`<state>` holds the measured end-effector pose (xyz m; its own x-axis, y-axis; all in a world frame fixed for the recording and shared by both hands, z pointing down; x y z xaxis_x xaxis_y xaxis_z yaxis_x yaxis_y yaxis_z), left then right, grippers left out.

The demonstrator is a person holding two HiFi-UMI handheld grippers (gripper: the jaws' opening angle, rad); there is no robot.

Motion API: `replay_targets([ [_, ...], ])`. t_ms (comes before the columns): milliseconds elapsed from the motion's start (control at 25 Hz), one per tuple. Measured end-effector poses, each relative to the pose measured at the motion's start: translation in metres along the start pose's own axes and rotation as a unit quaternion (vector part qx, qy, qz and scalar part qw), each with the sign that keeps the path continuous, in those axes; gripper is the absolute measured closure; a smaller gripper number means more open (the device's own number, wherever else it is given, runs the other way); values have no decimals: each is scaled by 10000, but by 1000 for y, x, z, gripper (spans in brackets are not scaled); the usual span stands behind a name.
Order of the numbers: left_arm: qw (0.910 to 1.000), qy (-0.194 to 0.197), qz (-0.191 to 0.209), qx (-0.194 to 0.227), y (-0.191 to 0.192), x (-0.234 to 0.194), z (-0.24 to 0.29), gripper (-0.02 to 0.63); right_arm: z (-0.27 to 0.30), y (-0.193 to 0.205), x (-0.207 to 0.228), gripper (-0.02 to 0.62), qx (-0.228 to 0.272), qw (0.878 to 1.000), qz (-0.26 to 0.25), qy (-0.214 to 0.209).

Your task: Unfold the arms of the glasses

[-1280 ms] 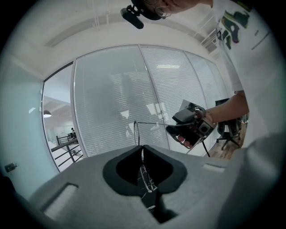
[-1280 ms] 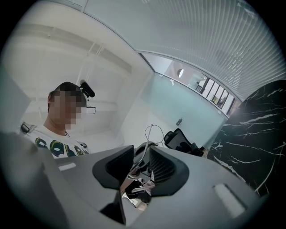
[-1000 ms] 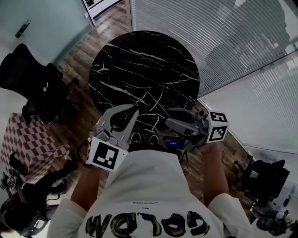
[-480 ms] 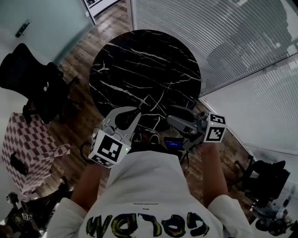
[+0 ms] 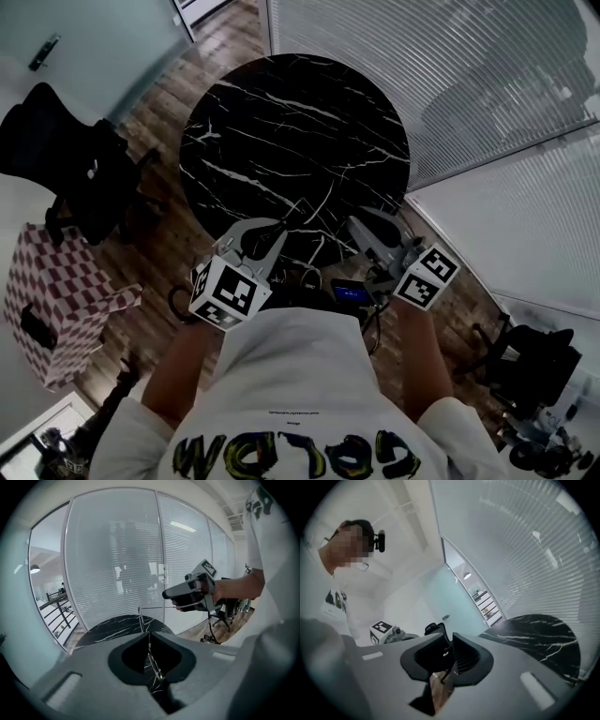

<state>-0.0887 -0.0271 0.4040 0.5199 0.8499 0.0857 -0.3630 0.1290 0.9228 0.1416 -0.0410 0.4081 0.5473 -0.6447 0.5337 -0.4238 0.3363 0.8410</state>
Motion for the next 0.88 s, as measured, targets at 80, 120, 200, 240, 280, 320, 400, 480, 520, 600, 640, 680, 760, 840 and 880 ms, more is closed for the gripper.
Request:
replay_targets([
  [80, 10000, 18, -30, -69, 3, -1, 4, 594, 1, -2, -6, 560, 50, 9987, -456, 206],
  [120, 9999, 15, -45, -94, 4, -2, 6, 594, 2, -4, -9, 577, 81, 9971, -691, 311],
  [200, 9999, -21, -74, -138, 6, -4, 8, 594, 4, -7, -16, 592, 119, 9918, -1163, 522],
  [240, 9998, -49, -93, -160, 6, -6, 10, 594, 5, -8, -20, 594, 128, 9882, -1396, 613],
  [280, 9997, -78, -117, -174, 7, -8, 11, 594, 7, -9, -24, 594, 132, 9842, -1626, 691],
  [320, 9997, -104, -146, -181, 7, -10, 12, 594, 8, -10, -29, 594, 131, 9798, -1848, 753],
  [400, 9995, -157, -204, -180, 8, -13, 13, 594, 12, -11, -40, 594, 119, 9710, -2240, 832],
  [480, 9993, -221, -262, -170, 8, -15, 13, 594, 16, -10, -50, 594, 92, 9629, -2543, 901],
  [520, 9991, -260, -296, -163, 8, -16, 14, 594, 17, -8, -54, 594, 83, 9592, -2662, 952],
  [600, 9986, -349, -362, -156, 8, -17, 15, 594, 20, -5, -60, 594, 72, 9537, -2809, 1072],
  [640, 9984, -391, -385, -156, 8, -18, 16, 594, 21, -3, -62, 594, 63, 9524, -2833, 1124],
  [680, 9982, -427, -400, -155, 7, -18, 16, 594, 22, 0, -63, 594, 57, 9519, -2833, 1166],
  [760, 9978, -491, -423, -142, 6, -18, 17, 594, 23, 3, -66, 594, 72, 9522, -2793, 1237],
  [840, 9971, -591, -456, -136, 4, -18, 17, 594, 23, 4, -67, 594, 113, 9524, -2758, 1290],
  [880, 9966, -650, -481, -142, 3, -18, 17, 594, 23, 5, -67, 594, 127, 9532, -2727, 1298],
])
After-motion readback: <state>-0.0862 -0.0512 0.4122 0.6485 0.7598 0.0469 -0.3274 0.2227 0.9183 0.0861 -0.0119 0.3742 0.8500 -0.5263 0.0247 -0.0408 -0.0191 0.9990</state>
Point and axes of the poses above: the fingertips, and each gripper's own axes: z forward along the fingers, x to its right, y out of its underside, the point moved 9 cm from there along -z, backward along the fingers, and after that the axes turned 13 degrees about x, right-handed, at the moved point
